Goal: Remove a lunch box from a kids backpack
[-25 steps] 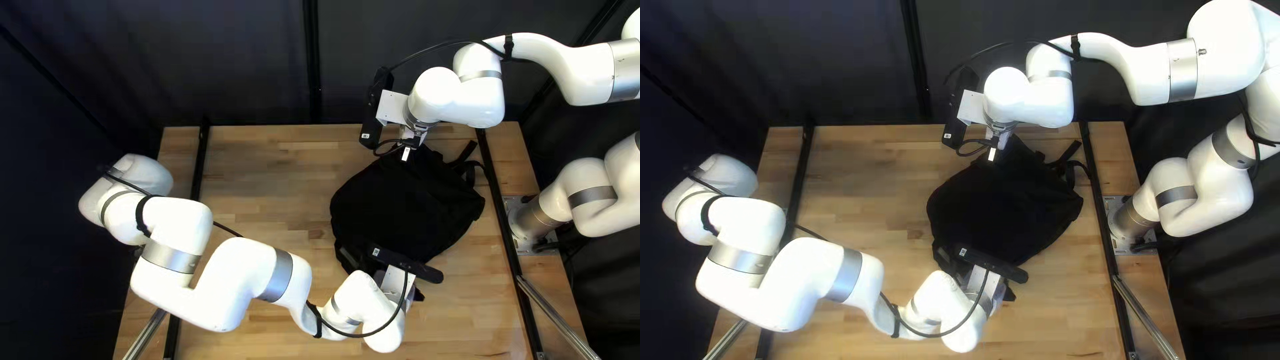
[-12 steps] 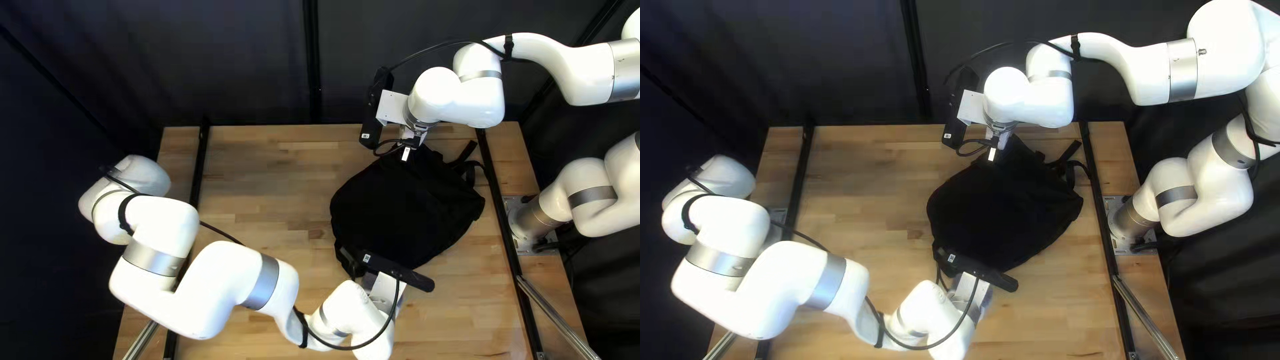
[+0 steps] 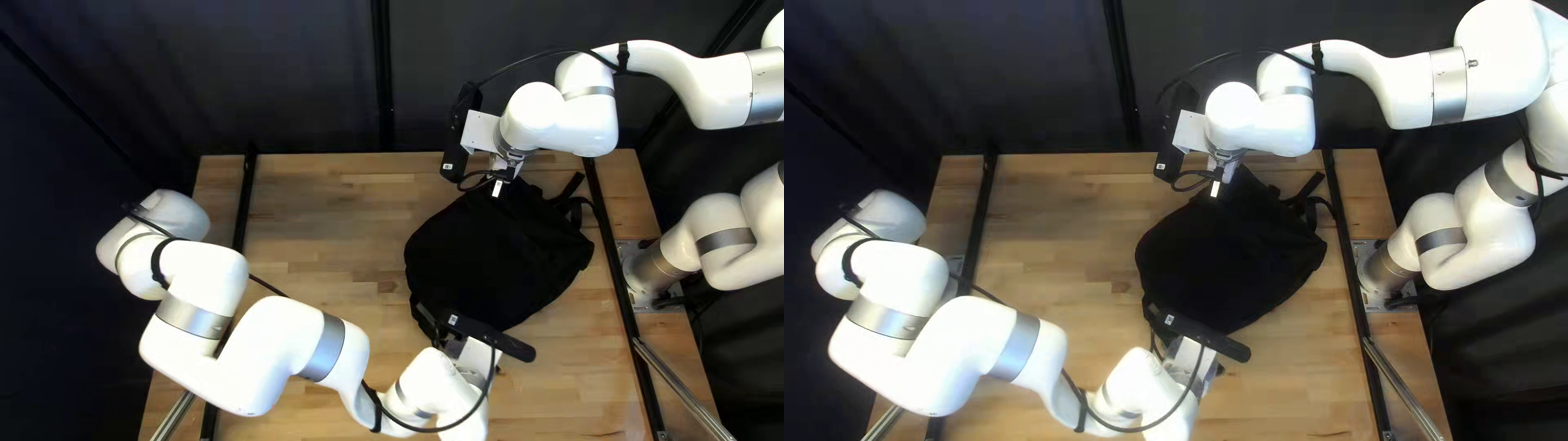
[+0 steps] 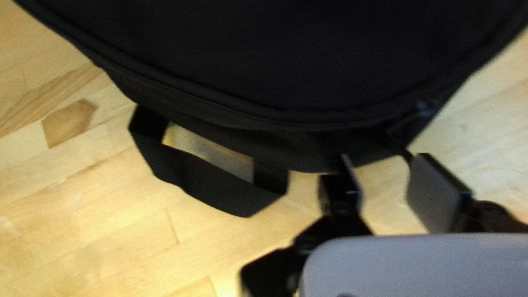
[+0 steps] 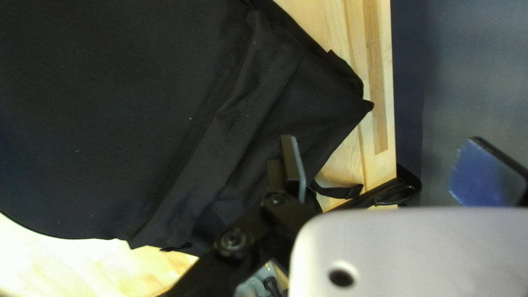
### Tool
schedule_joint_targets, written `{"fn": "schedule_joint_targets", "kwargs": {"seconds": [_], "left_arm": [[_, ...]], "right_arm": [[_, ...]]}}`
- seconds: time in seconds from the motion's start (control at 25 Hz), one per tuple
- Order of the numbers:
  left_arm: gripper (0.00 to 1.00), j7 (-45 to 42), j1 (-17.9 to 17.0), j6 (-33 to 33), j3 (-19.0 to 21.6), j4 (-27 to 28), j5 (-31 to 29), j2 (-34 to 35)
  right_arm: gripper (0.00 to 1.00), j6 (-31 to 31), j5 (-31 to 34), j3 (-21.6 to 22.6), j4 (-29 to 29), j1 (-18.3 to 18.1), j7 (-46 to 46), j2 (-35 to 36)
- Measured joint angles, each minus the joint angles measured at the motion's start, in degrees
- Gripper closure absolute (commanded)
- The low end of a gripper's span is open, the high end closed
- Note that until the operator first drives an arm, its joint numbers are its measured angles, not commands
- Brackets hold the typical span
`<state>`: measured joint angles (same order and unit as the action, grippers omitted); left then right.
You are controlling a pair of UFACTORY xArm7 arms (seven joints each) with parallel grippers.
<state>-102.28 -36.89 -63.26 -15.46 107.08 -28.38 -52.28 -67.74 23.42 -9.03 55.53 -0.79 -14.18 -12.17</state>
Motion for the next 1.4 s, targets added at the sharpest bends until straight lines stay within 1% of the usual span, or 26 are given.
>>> {"fn": "schedule_joint_targets", "kwargs": {"seconds": [0.28,0.32,0.36,0.4,0.44,0.76,1.0,1.4], "left_arm": [[0.0,1.9,3.0,-1.6,0.7,8.6,2.1,-6.0],[0.04,1.9,3.3,-1.7,0.8,9.2,2.4,-6.6],[0.97,1.8,3.6,-1.7,0.8,9.7,2.6,-7.1],[0.98,1.5,3.8,-1.6,0.8,10.0,2.8,-7.5],[1.0,1.3,3.9,-1.6,0.8,10.1,2.9,-7.8],[1.0,-0.6,3.3,-0.9,0.2,8.1,2.5,-7.5],[1.0,-1.6,2.1,-0.9,-0.1,4.6,1.7,-5.3],[1.0,1.4,1.8,-3.8,1.5,2.6,3.1,-2.6]], "right_arm": [[0.0,0.0,0.0,0.0,0.0,0.0,0.0,0.0],[0.0,0.0,0.0,0.0,0.0,0.0,0.0,0.0],[0.0,0.0,0.0,0.0,0.0,0.0,0.0,0.0],[0.0,0.0,0.0,0.0,0.0,0.0,0.0,0.0],[0.0,0.0,0.0,0.0,0.0,0.0,0.0,0.0],[0.0,0.0,0.0,0.0,0.0,0.0,0.0,0.0],[0.0,0.0,0.0,0.0,0.0,0.0,0.0,0.0],[0.0,0.0,0.0,0.0,0.0,0.0,0.0,0.0]]}}
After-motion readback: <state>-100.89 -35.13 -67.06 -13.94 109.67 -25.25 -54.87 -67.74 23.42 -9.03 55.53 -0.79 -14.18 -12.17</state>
